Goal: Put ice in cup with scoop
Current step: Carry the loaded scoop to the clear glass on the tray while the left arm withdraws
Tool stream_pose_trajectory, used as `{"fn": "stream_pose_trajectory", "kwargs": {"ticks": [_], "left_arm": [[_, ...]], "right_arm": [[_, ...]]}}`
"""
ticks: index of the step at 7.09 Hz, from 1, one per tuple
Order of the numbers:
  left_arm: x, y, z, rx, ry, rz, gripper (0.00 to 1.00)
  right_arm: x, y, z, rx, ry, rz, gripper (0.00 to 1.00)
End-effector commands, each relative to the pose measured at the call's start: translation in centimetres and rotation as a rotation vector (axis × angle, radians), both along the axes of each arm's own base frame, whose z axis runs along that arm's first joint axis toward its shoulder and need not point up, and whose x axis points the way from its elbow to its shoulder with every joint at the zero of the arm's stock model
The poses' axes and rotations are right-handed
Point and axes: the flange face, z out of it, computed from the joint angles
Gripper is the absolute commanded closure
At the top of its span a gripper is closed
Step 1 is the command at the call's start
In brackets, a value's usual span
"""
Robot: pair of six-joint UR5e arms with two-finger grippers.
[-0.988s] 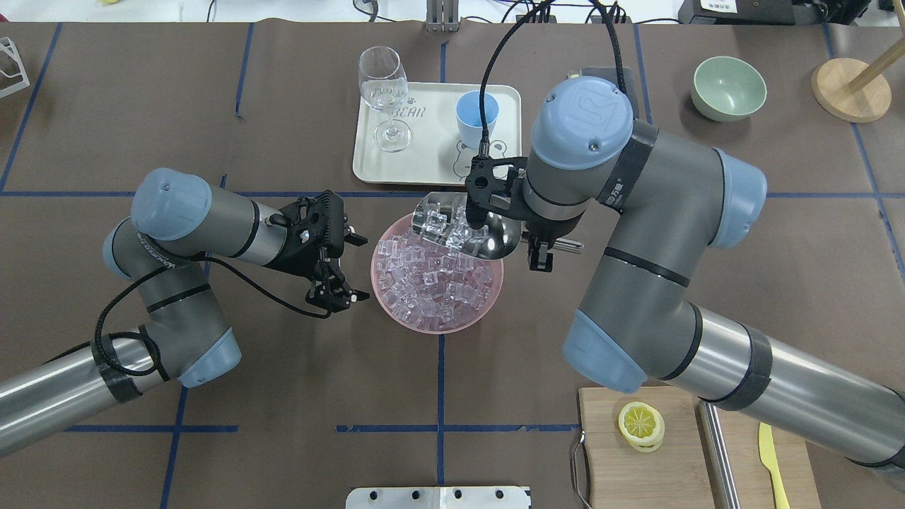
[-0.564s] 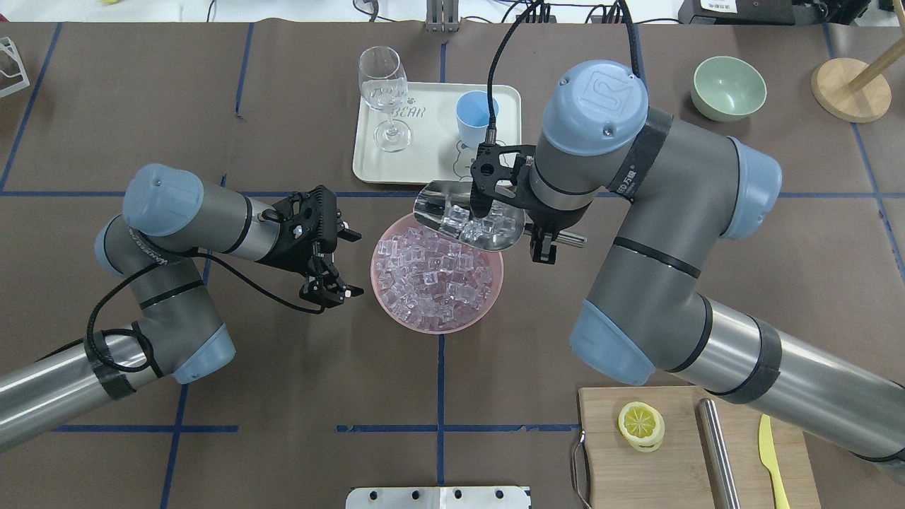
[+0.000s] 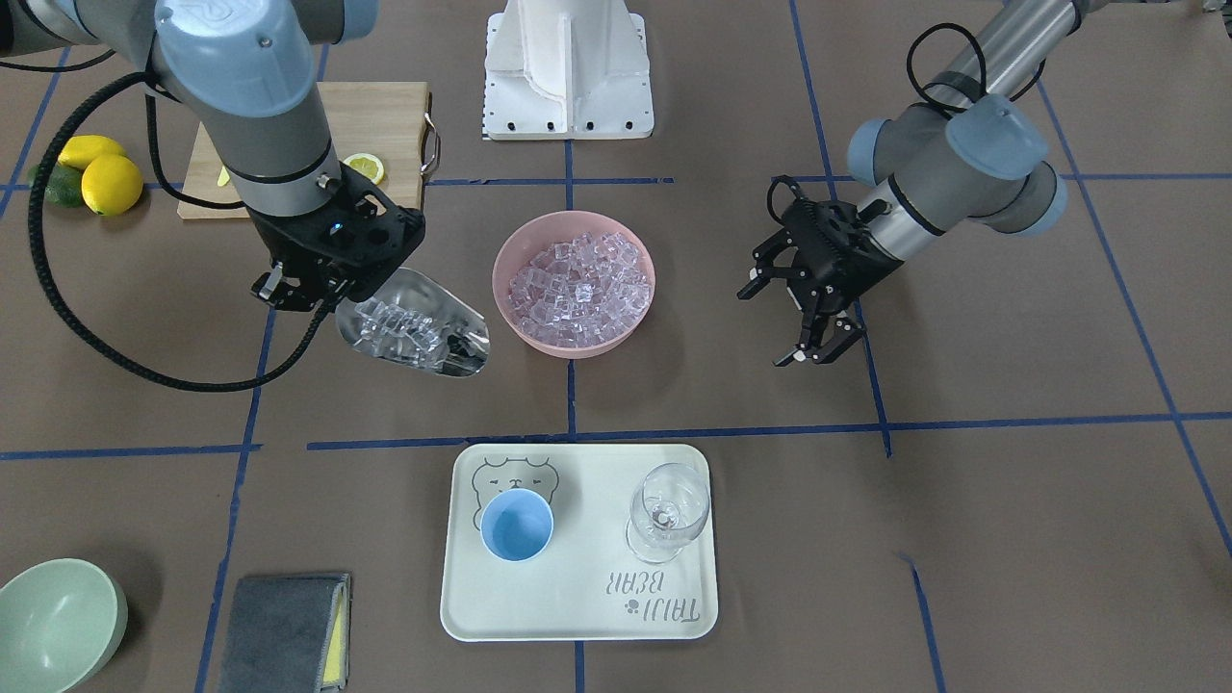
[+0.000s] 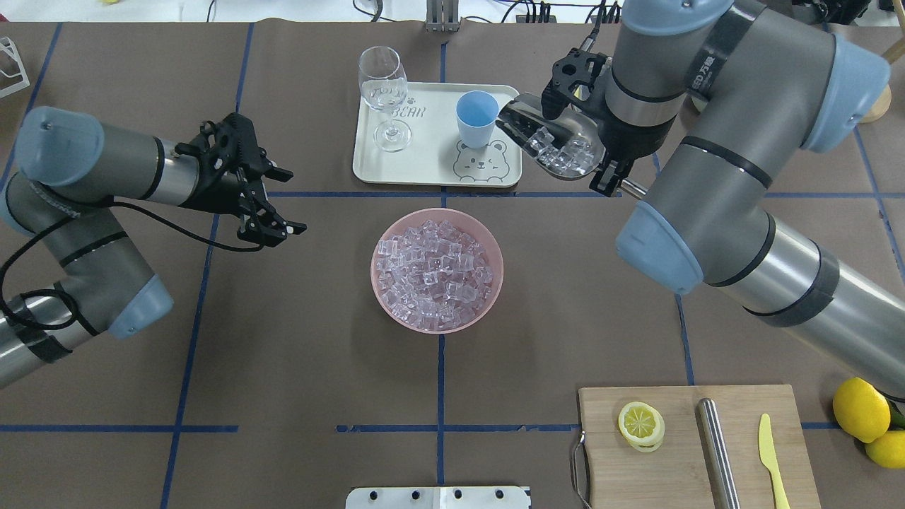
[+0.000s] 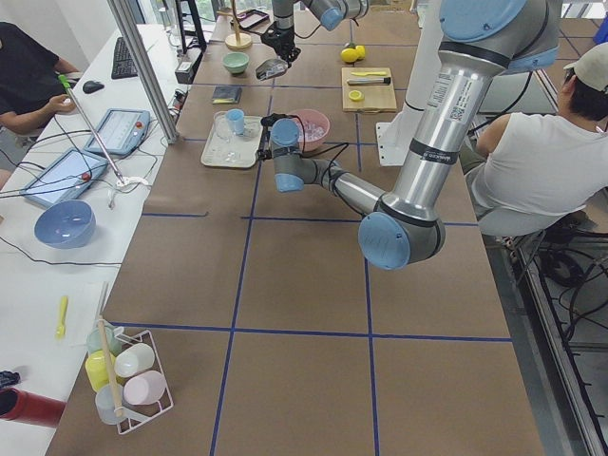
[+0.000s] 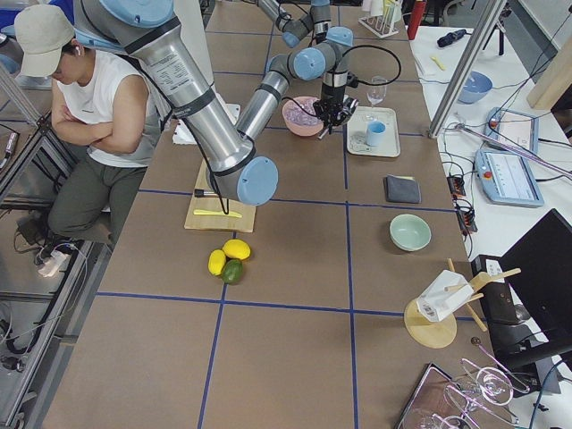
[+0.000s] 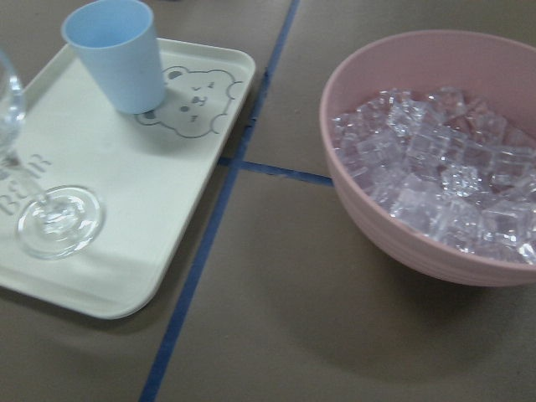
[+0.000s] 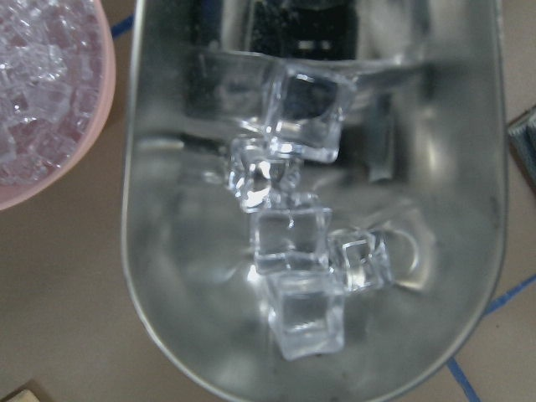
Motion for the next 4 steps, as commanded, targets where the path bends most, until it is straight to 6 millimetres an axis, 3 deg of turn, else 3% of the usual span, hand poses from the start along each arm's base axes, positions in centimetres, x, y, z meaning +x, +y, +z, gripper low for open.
{"fn": "stream_pose_trajectory", "kwargs": {"ticks": [1, 4], "left_arm": [[-7.7, -3.0, 2.3, -0.085, -0.001, -0.142, 0.00], [-14.4, -4.8, 5.5, -0.127, -0.027, -0.253, 0.00]], "right_arm": [[0.8, -1.8, 1.6, -0.064, 0.058, 0.030, 1.00], [-3.8, -6.8, -1.3, -0.126, 0.117, 0.029, 1.00]]}}
